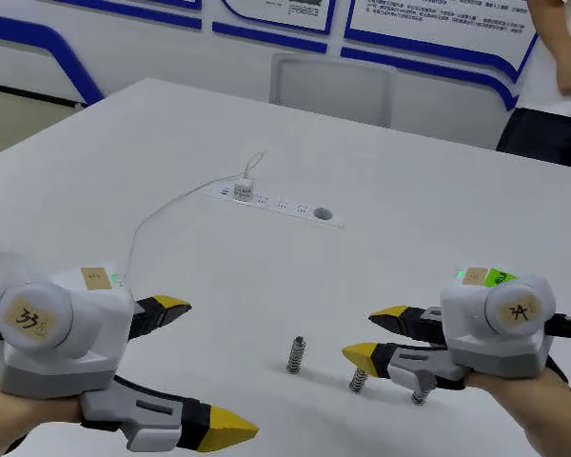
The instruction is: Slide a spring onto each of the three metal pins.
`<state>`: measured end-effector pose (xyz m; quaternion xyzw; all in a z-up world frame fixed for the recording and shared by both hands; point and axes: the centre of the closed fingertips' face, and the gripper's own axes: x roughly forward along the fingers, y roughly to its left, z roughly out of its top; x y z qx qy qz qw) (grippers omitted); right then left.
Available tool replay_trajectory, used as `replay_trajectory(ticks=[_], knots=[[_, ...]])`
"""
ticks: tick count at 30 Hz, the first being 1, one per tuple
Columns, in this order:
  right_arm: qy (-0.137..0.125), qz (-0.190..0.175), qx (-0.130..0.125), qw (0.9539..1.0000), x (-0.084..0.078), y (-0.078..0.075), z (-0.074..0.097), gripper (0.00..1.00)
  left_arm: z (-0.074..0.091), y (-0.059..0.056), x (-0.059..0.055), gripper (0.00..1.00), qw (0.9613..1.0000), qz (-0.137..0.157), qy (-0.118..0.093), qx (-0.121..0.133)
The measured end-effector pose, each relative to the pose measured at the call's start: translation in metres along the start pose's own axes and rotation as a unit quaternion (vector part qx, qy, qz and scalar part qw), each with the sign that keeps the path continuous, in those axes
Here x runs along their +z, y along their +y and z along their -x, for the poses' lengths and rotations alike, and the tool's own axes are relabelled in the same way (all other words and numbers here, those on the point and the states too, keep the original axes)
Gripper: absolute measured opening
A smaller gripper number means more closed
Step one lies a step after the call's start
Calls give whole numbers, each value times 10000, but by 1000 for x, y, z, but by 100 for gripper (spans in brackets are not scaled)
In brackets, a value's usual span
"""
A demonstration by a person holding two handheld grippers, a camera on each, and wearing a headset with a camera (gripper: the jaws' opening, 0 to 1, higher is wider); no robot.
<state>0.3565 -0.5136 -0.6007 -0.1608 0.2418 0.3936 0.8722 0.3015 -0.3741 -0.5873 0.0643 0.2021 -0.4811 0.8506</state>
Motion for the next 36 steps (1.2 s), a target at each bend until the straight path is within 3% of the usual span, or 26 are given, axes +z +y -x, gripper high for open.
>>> replay_trajectory(ticks=[10,13,16,20,26,33,36], knots=[[2,-419,-490,9979,-35,-14,33,40,0,0,5,100,9999,80,-138,24],[-143,-695,-664,9953,-42,-18,44,41,-1,0,4,100,9999,78,-120,33],[-367,-1114,-777,9901,-47,-18,57,41,-3,-3,3,100,9999,82,-106,-18],[-437,-1245,-875,9874,-57,-16,71,42,-4,-4,2,100,9999,102,-137,-24],[-802,-1835,-1153,9729,-65,-21,96,44,-2,-8,1,100,9997,121,-190,-77],[-1166,-1981,-1481,9619,-68,-25,119,54,-4,-7,-3,100,9995,190,-249,-3],[-1214,-1923,-1545,9615,-69,-22,123,58,-4,-8,0,100,9993,189,-333,37]])
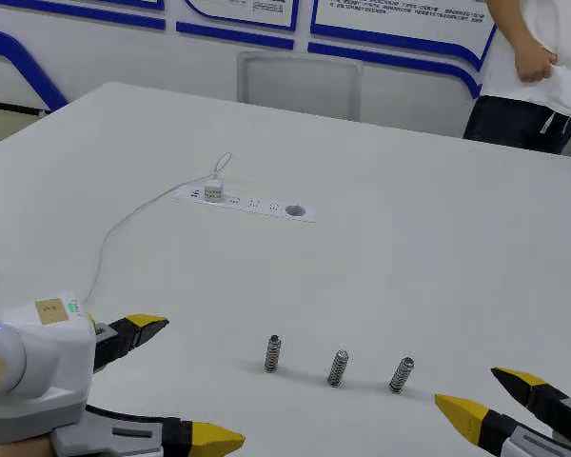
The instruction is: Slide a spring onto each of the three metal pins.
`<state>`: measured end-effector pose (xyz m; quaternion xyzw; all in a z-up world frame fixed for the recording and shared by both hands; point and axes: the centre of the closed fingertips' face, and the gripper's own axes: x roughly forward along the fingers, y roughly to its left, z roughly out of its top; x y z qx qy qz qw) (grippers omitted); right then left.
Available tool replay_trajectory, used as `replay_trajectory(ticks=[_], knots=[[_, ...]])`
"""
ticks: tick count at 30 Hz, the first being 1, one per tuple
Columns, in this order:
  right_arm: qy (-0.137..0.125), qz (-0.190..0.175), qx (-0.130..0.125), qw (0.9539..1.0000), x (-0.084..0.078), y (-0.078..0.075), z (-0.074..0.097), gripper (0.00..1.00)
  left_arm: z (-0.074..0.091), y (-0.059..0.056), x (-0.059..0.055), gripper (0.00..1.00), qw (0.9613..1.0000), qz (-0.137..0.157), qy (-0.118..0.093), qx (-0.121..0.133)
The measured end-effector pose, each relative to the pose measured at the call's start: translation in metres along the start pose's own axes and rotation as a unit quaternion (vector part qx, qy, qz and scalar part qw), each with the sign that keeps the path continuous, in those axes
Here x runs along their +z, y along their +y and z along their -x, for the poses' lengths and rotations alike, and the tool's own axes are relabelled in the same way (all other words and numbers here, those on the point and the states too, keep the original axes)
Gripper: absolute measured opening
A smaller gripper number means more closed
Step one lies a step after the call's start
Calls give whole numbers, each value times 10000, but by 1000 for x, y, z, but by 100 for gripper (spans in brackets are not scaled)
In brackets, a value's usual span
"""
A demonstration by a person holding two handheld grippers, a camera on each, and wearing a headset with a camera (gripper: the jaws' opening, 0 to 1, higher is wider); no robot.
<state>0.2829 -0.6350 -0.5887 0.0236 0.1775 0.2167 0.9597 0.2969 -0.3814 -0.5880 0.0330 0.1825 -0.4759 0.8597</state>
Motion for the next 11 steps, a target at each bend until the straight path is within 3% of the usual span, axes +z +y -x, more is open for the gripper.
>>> replay_trajectory(ticks=[4,8,11], knots=[[32,78,-59,9999,-6,-1,4,61,0,0,5,100,9998,88,-149,5],[-161,-171,-220,9995,-6,1,12,68,0,0,5,100,9998,89,-174,21],[-148,-170,-294,9993,-12,2,16,76,-1,0,4,100,9998,114,-181,23]])
